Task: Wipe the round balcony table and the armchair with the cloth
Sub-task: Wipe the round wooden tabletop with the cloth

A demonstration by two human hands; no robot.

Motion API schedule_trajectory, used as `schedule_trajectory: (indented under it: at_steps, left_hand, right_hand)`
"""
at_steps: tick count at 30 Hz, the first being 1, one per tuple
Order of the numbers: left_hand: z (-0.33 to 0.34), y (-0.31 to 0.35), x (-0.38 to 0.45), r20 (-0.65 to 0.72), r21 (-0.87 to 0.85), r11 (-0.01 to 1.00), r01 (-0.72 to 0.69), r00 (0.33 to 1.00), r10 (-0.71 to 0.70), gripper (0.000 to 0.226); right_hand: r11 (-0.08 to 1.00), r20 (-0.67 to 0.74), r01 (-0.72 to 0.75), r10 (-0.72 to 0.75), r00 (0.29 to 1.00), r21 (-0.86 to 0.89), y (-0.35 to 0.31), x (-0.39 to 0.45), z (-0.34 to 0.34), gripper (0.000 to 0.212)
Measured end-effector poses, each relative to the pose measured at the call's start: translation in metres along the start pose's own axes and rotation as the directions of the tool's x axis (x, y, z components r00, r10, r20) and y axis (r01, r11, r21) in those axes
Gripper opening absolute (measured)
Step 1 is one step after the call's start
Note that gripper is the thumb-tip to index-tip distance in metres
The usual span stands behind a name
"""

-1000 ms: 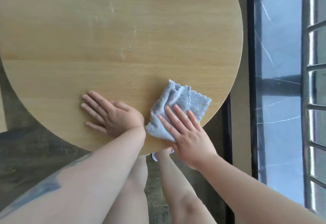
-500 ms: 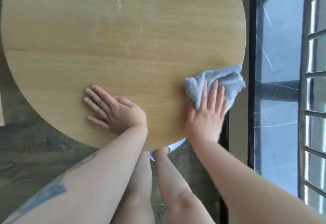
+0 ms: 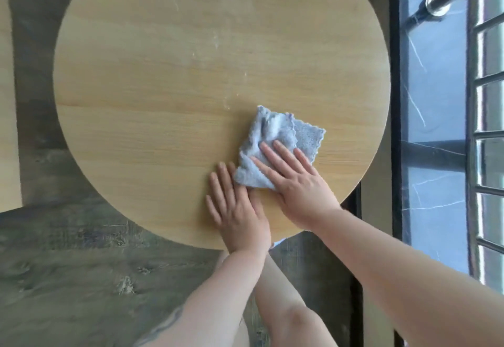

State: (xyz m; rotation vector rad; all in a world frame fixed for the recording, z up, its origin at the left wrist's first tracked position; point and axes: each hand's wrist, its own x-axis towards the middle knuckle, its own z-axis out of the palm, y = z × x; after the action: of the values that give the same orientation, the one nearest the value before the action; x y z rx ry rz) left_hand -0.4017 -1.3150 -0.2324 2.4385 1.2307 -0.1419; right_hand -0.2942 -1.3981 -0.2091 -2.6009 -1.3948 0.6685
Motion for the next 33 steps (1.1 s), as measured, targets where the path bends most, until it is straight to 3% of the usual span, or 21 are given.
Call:
schedule_trajectory:
  at_steps: [2,4,5,6,9,11,12,14,15,16,17,18,19,21,22,24,25,27,29,31,33]
  left_hand:
    - [-0.011,-0.015,0.006,0.027,0.032,0.995,-0.094,0.995,0.093,0.059]
    - [-0.017,-0.019,0.018,0.028,0.031,0.992,-0.120,0.993,0.119,0.059]
    - [-0.019,-0.018,0.025,0.028,0.015,0.993,-0.113,0.993,0.113,0.059]
    - [-0.021,-0.016,0.032,0.027,-0.001,0.994,-0.107,0.994,0.107,0.060]
    - [-0.021,-0.015,0.051,0.046,0.009,0.985,-0.173,0.984,0.172,0.066]
    - [-0.019,-0.019,0.055,0.050,0.025,0.970,-0.241,0.970,0.239,0.060]
    - [-0.019,-0.019,0.055,0.046,0.033,0.969,-0.246,0.969,0.244,0.058]
    - [-0.015,-0.015,0.052,0.050,0.036,0.974,-0.222,0.974,0.220,0.059]
    - [-0.013,-0.012,0.050,0.052,0.033,0.980,-0.198,0.979,0.197,0.061]
    - [-0.012,-0.007,0.048,0.049,0.030,0.985,-0.172,0.984,0.170,0.064]
    - [-0.012,-0.003,0.047,0.041,0.028,0.989,-0.145,0.989,0.143,0.067]
    - [-0.012,0.001,0.048,0.035,0.026,0.991,-0.129,0.991,0.128,0.069]
    - [-0.012,0.004,0.048,0.026,0.024,0.991,-0.131,0.991,0.131,0.070]
    - [-0.011,0.007,0.049,0.012,0.015,0.983,-0.183,0.983,0.183,0.067]
    - [-0.009,0.009,0.048,0.017,0.006,0.978,-0.207,0.978,0.207,0.067]
    - [-0.004,0.017,0.045,0.032,-0.007,0.976,-0.220,0.975,0.220,0.066]
    - [-0.001,0.024,0.042,0.030,-0.003,0.980,-0.199,0.980,0.199,0.065]
    - [0.003,0.041,0.040,0.021,0.001,0.993,-0.116,0.993,0.116,0.067]
    - [0.005,0.054,0.040,0.034,-0.006,0.999,-0.039,0.999,0.039,0.072]
    - [0.006,0.059,0.039,0.014,0.002,1.000,-0.015,1.000,0.015,0.068]
    - [0.008,0.062,0.038,0.002,-0.005,1.000,0.014,1.000,-0.014,0.067]
  right_hand:
    - [0.962,-0.017,-0.273,0.273,0.962,0.012,0.018,0.006,-0.011,0.077]
    - [0.779,-0.039,-0.605,0.618,0.785,0.168,-0.001,0.033,-0.017,0.077]
    - [0.767,-0.025,-0.617,0.630,0.776,0.176,-0.020,0.040,-0.016,0.077]
    - [0.835,-0.043,-0.523,0.536,0.843,0.169,-0.038,0.037,-0.010,0.075]
    - [0.996,0.004,-0.087,0.087,0.996,0.012,-0.033,-0.015,0.009,0.075]
    - [0.975,-0.003,-0.220,0.220,0.976,-0.028,0.004,-0.038,0.008,0.077]
    - [0.895,-0.034,-0.446,0.447,0.894,0.026,0.015,-0.035,0.002,0.076]
    - [0.532,-0.025,-0.810,0.839,0.543,0.245,0.014,-0.002,-0.006,0.072]
    - [0.486,0.015,-0.835,0.862,0.506,0.260,0.001,0.009,-0.010,0.071]
    - [0.562,-0.014,-0.789,0.816,0.578,0.249,-0.013,0.013,-0.007,0.072]
    - [0.734,-0.064,-0.653,0.672,0.738,0.188,-0.024,0.006,0.000,0.073]
    - [0.886,-0.048,-0.451,0.457,0.888,0.103,-0.026,-0.011,0.006,0.074]
    - [0.958,0.005,-0.284,0.284,0.959,0.029,-0.012,-0.029,0.003,0.074]
    - [0.966,0.013,-0.258,0.258,0.966,-0.004,0.031,-0.041,-0.003,0.071]
    - [0.902,-0.029,-0.431,0.432,0.901,0.034,0.045,-0.032,-0.010,0.069]
    - [0.613,-0.051,-0.760,0.784,0.618,0.217,0.048,0.003,-0.016,0.067]
    - [0.568,-0.040,-0.792,0.817,0.575,0.224,0.037,0.016,-0.016,0.068]
    - [0.782,-0.065,-0.610,0.621,0.781,0.130,0.016,0.014,-0.007,0.068]
    - [0.978,0.009,-0.209,0.209,0.978,-0.007,0.029,-0.021,-0.005,0.067]
    - [0.994,0.054,-0.076,0.081,0.995,-0.084,0.074,-0.040,-0.012,0.067]
    - [0.939,-0.039,-0.342,0.340,0.940,-0.037,0.105,-0.018,-0.024,0.065]
